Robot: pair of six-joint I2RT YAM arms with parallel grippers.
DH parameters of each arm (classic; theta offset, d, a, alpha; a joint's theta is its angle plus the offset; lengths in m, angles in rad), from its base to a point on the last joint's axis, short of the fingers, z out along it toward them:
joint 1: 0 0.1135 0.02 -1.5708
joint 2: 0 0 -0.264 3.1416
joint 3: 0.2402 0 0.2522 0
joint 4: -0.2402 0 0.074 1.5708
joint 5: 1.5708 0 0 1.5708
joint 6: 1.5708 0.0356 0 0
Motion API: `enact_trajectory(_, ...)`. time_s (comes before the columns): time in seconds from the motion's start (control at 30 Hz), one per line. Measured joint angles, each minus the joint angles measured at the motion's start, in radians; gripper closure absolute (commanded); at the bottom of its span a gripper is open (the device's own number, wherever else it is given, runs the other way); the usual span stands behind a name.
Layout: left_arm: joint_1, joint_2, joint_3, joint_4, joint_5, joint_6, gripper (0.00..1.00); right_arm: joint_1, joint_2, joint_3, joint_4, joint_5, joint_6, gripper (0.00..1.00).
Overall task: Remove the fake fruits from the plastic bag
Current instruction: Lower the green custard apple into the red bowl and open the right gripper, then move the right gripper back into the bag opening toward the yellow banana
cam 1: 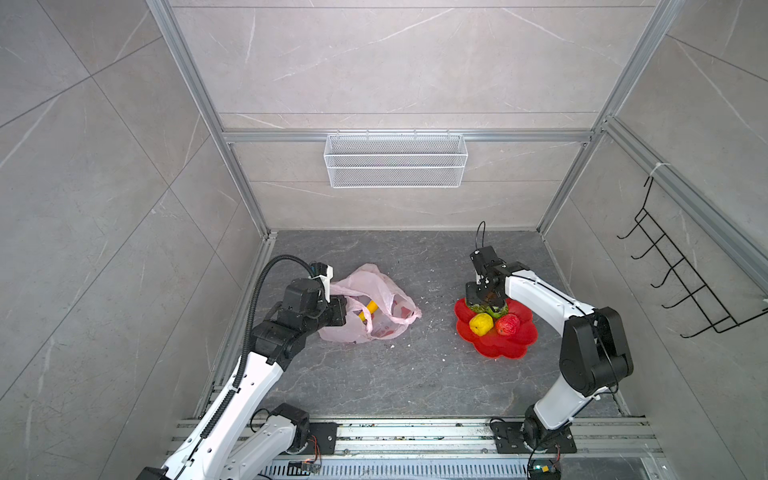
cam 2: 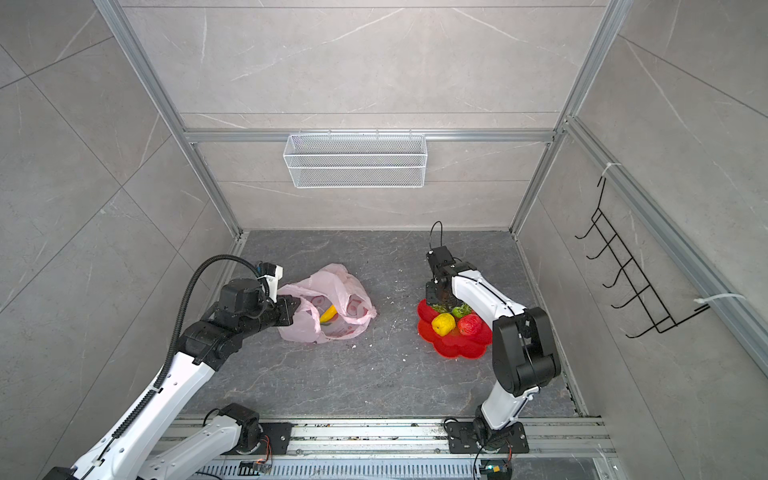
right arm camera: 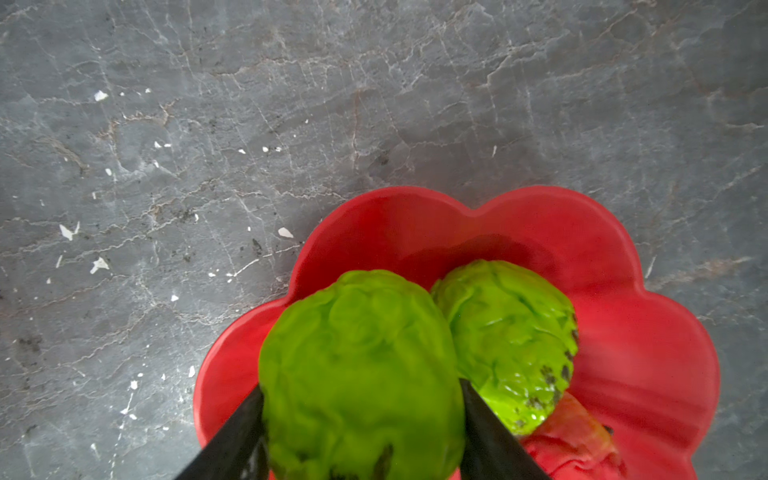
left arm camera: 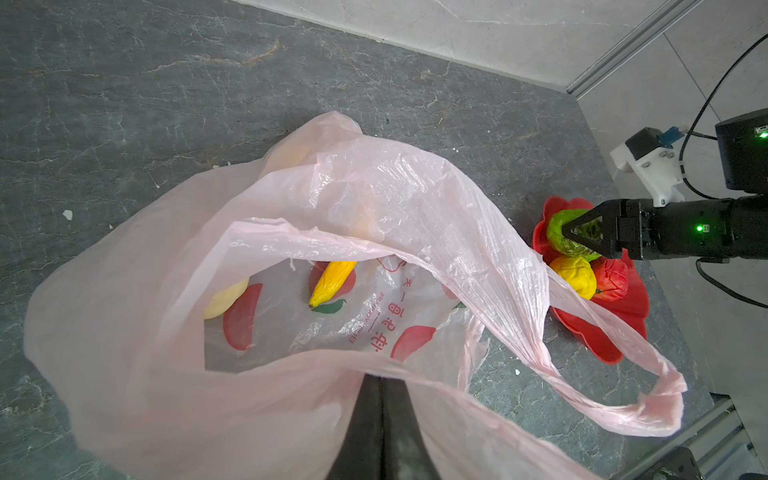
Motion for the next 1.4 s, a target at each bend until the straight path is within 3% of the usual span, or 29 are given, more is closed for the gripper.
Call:
enact_trajectory(0.33, 0.0, -0.01, 0.0, 0.0, 0.0, 0.0, 1.0, -0.003, 0.0, -0.028, 0.004, 0.0, 0.0, 0.24)
enact_trajectory(0.6, 0.0, -0.026, 0.0, -0.001, 0.0, 0.0, 1.0, -0.003, 0.0, -0.029, 0.003, 0.007, 0.0, 0.2)
enact_trajectory(0.8, 0.0, -0.043, 0.0, -0.022, 0.004, -0.002, 1.0, -0.003, -0.038, -0.029, -0.016, 0.006, -0.001, 0.21)
enact_trajectory(1.0, 0.0, -0.091, 0.0, -0.132, 0.045, -0.019, 1.0, 0.005, -0.206, -0.028, -0.024, -0.089, -0.018, 0.29)
enact_trajectory(1.1, 0.0, -0.131, 0.0, -0.193, 0.064, -0.035, 1.0, 0.061, -0.287, -0.003, -0.027, -0.137, -0.026, 0.32)
enact_trajectory(1.4, 0.0, -0.205, -0.021, -0.297, 0.134, -0.057, 1.0, 0.387, -0.357, 0.134, 0.021, -0.232, -0.012, 0.41)
